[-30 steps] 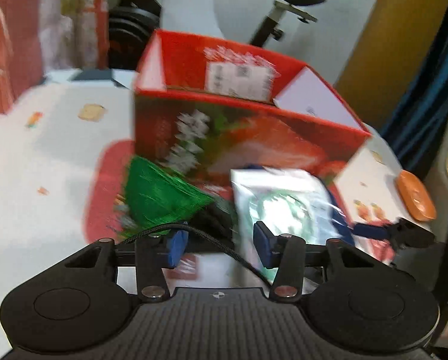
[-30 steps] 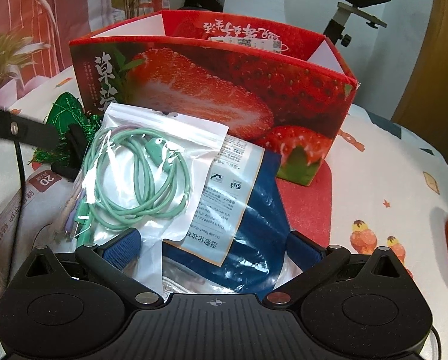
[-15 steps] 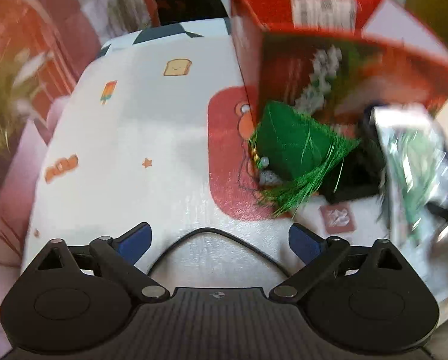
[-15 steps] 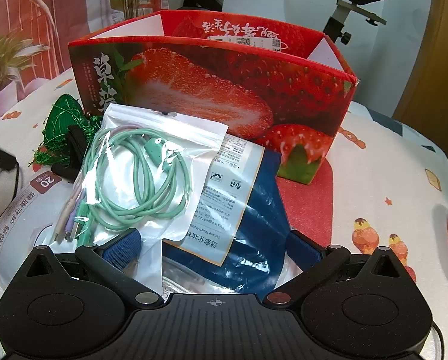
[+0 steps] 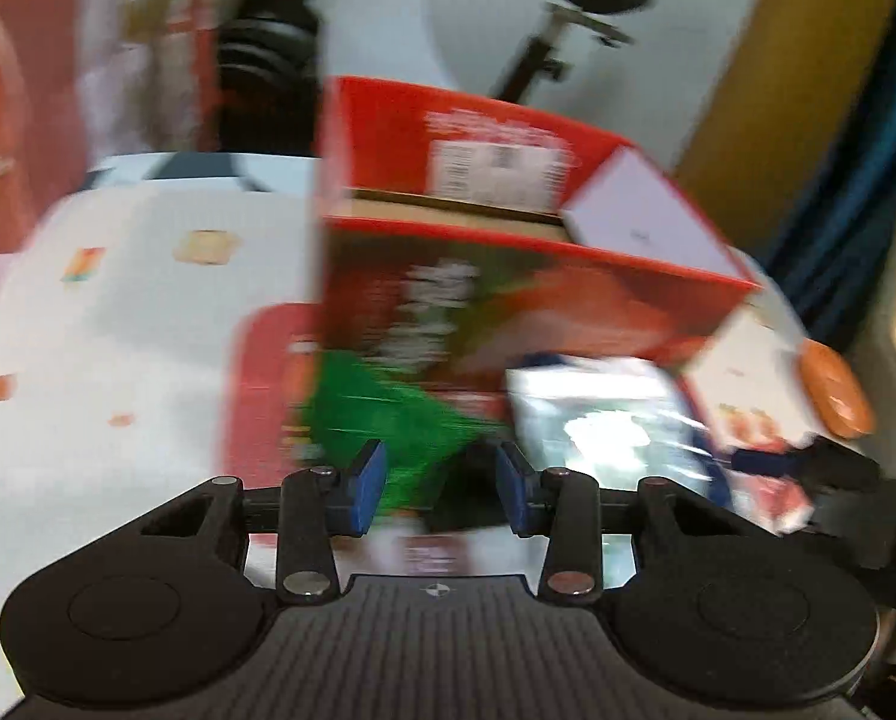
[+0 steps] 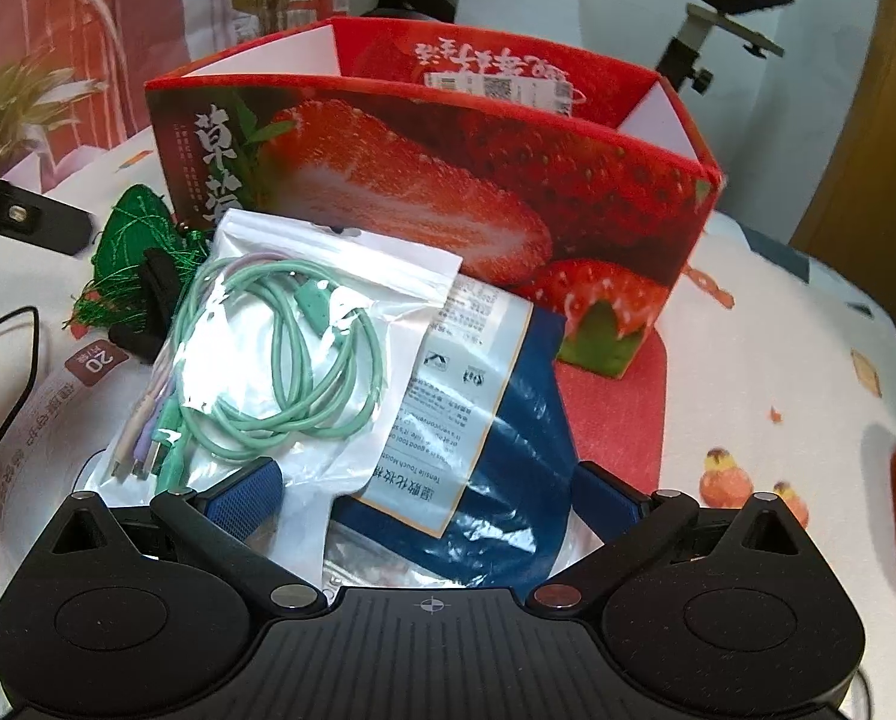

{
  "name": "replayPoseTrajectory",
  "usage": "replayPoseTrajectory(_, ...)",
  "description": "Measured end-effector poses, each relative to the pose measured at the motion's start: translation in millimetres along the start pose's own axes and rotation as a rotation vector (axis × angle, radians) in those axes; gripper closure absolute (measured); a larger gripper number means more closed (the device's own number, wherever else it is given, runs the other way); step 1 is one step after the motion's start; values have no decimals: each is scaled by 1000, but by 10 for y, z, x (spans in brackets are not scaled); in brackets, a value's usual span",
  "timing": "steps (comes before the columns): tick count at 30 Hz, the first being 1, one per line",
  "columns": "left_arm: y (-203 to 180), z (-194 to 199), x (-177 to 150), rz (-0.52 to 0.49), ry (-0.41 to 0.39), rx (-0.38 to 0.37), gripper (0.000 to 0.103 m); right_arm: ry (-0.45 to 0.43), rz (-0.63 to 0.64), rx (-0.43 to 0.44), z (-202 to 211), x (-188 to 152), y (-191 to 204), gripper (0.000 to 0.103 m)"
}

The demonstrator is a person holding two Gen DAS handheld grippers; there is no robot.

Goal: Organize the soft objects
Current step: 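Move the left tool down to the clear bag of green cables, then close the left gripper on the cable bag and lift it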

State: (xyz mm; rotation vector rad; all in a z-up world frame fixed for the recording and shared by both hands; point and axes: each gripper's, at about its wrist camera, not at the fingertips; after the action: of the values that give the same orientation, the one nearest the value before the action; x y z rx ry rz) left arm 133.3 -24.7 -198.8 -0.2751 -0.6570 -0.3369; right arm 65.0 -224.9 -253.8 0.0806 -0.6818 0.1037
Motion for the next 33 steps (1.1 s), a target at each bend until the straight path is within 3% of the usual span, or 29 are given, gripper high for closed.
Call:
replayPoseTrajectory(5, -372, -155, -95, -52, 41, -68, 62, -20, 23, 19, 78, 35, 23, 14)
replayPoseTrajectory(8, -490, -255, -204, -74, 83, -67, 65, -22, -11, 53, 135, 61, -17, 28)
replayPoseTrajectory(16, -434, -360, -268, -27, 93, -71, 65, -70, -45, 175, 278, 164, -82, 56)
replayPoseTrajectory(25, -396, -388, -171, -42, 85, -97, 62, -30, -87, 242, 88, 112, -95, 58)
replayPoseTrajectory(29, -368, -451, -155, 19, 96, -116, 64, -34, -122, 264, 72, 141, -147, 59)
replayPoseTrajectory(33, -393, -370, -141, 4, 64, -116, 65, -54, -14, 227, 188, 204, 6, 63)
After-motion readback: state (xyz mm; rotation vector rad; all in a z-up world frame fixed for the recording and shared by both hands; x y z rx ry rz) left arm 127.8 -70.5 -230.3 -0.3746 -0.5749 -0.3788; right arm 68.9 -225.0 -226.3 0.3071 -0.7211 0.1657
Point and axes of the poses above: each gripper's, at about its wrist camera, not at the fingertips, and z roughly against the way its jaws point, y to its left, x to its top, and after that the axes turned 6 degrees about x, right-handed
